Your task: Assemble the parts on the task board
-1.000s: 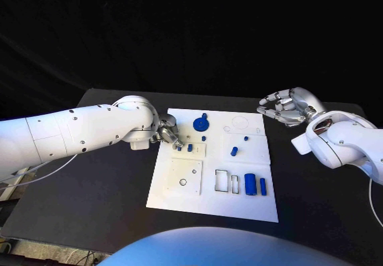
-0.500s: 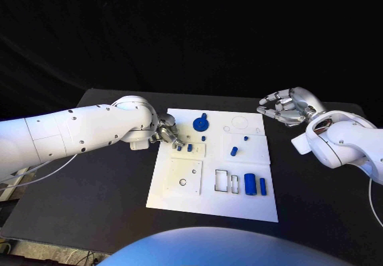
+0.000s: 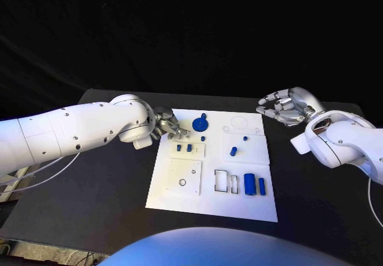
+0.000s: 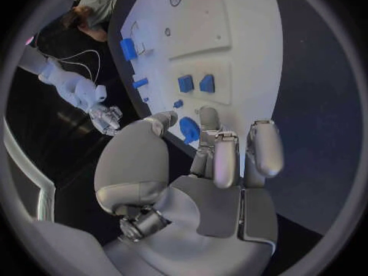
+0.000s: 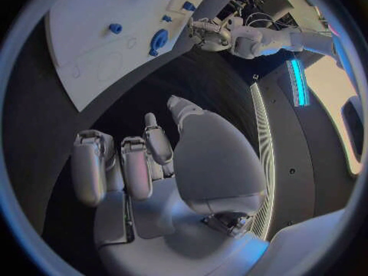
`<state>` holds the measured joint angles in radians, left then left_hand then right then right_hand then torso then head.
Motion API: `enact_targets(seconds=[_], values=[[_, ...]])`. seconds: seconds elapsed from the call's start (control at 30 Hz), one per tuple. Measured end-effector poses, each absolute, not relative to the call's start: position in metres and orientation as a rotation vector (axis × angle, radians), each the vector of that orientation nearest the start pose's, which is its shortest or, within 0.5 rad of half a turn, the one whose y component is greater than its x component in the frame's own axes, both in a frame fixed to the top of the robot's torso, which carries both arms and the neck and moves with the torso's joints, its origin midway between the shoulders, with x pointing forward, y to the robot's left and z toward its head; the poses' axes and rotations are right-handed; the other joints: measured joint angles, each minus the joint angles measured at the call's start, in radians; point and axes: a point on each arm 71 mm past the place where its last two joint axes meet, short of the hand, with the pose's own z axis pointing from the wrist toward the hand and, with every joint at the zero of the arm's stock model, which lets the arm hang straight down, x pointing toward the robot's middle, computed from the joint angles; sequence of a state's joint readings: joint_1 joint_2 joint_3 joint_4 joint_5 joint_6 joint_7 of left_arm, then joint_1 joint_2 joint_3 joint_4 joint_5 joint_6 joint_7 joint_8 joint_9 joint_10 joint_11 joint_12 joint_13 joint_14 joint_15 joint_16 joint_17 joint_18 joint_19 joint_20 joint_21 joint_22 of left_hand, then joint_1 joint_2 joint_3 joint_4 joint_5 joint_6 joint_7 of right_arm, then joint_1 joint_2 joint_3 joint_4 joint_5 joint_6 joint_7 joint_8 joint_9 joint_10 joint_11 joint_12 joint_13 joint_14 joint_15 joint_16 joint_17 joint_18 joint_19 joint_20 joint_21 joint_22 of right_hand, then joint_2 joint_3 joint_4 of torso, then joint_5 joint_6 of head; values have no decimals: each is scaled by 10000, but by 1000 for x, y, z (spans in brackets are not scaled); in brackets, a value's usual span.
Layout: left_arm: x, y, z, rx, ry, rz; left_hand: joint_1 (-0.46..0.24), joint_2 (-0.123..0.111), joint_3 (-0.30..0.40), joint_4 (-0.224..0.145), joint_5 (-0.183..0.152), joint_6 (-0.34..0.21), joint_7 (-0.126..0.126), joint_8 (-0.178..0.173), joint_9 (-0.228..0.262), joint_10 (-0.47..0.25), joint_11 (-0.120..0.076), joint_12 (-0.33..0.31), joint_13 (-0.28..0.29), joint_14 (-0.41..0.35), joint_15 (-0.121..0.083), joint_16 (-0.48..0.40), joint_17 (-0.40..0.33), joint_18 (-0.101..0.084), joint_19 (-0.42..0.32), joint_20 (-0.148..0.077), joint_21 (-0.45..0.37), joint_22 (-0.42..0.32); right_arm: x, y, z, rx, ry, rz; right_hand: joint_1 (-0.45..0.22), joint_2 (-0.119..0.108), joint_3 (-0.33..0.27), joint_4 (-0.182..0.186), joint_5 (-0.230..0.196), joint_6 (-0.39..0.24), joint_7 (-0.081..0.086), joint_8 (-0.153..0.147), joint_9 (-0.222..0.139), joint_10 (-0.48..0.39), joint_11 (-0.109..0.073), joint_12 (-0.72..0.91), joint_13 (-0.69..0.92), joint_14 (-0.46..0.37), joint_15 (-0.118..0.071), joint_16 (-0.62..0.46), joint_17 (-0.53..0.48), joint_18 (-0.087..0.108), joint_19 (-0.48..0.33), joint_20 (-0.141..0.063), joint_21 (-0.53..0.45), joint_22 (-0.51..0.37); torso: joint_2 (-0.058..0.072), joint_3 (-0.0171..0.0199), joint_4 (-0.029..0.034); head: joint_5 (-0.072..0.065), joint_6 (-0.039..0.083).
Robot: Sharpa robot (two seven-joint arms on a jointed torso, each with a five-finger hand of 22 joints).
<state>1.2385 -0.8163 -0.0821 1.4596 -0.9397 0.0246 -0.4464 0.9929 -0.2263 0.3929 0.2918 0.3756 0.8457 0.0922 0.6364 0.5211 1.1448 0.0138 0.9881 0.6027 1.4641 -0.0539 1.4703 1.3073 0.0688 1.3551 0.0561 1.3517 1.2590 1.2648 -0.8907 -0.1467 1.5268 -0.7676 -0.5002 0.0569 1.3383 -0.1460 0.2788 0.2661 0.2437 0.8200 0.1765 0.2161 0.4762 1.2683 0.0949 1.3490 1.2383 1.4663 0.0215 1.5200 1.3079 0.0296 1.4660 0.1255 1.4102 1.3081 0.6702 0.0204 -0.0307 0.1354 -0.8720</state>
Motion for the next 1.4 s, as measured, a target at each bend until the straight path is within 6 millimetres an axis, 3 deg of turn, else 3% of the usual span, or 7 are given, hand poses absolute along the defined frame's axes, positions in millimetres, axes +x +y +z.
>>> enact_targets(seconds=[0.17,0.33,0.47,0.67,0.77,0.97,1.4], values=[[490,218,-216,-3948,21818,-6014,1018,-16,-375,-10,0,-604,189,110,50,-707,192,-333,-434,11,172,-641,-487,235,-741,130,-937,-1130,487,-236,-186,4891,16248,9158,0,0,0,0,0,0,0,0,0,0,0,0,0,0,0,0,0,0,0,0,0,-1,0,4,-4,-62,48],[491,208,-208,-3457,20723,-7098,2964,-102,-195,-165,0,-1480,549,317,-62,-2273,584,-1355,-1154,-1723,577,-3249,-4004,1022,-3238,456,-4141,-4631,487,-237,-187,4902,16238,9132,0,0,0,0,0,0,0,0,0,0,0,0,-9,0,0,0,-1,0,0,0,0,-1,3,2,-3,-133,117],[490,193,-203,-2356,19569,-8063,4187,-206,231,-329,-1,-1829,690,210,-508,-2846,760,-2207,-1976,-3158,773,-4486,-5652,1022,-3889,673,-5019,-5281,487,-238,-187,4903,16227,9118,0,0,0,0,0,0,0,0,1,0,0,0,-24,0,0,0,-2,0,0,0,0,-2,4,-1,-4,-177,165],[485,174,-203,-22,18135,-8813,4748,-388,404,-502,-1,-1766,629,-124,-1169,-2931,808,-2966,-2803,-3463,795,-4503,-5908,1023,-3978,692,-5066,-5263,488,-238,-187,4896,16220,9122,0,0,0,0,0,0,0,0,1,-341,-11,-269,-328,0,0,-116,-2,0,0,0,-326,-2,7,-8,-2,-241,217],[484,167,-204,1110,17698,-8822,4904,-415,428,-565,-40,-1678,542,-355,-1502,-2983,833,-3352,-3190,-3530,829,-4503,-6026,1022,-4018,732,-5066,-5171,488,-238,-187,4886,16219,9129,0,0,0,0,0,-24,23,40,-9,-629,-9,-514,-626,0,0,-269,-2,163,-90,-81,-596,-3,9,-12,0,-252,231],[483,157,-209,2896,17277,-8430,4903,-415,377,-616,-40,-1513,458,-540,-1822,-3121,971,-3731,-3572,-3526,835,-4503,-6146,1021,-4066,780,-5018,-5073,487,-238,-188,4828,16216,9150,0,0,42,41,0,-70,-3,116,-9,-1349,-53,-1286,-1600,0,0,-793,-224,320,-647,-107,-1705,-4,12,-15,0,-265,278],[488,141,-218,5155,17245,-7464,4770,-548,-15,-421,-122,-1071,506,-891,-2269,-3116,967,-4045,-4024,-2977,925,-3667,-5867,1020,-4028,818,-4750,-4877,487,-236,-188,4614,16153,9195,0,0,84,83,0,-107,-40,213,-18,-2244,-57,-2308,-2888,1,-76,-1184,-728,476,-896,-144,-2480,-78,18,-11,-12,-267,274]])
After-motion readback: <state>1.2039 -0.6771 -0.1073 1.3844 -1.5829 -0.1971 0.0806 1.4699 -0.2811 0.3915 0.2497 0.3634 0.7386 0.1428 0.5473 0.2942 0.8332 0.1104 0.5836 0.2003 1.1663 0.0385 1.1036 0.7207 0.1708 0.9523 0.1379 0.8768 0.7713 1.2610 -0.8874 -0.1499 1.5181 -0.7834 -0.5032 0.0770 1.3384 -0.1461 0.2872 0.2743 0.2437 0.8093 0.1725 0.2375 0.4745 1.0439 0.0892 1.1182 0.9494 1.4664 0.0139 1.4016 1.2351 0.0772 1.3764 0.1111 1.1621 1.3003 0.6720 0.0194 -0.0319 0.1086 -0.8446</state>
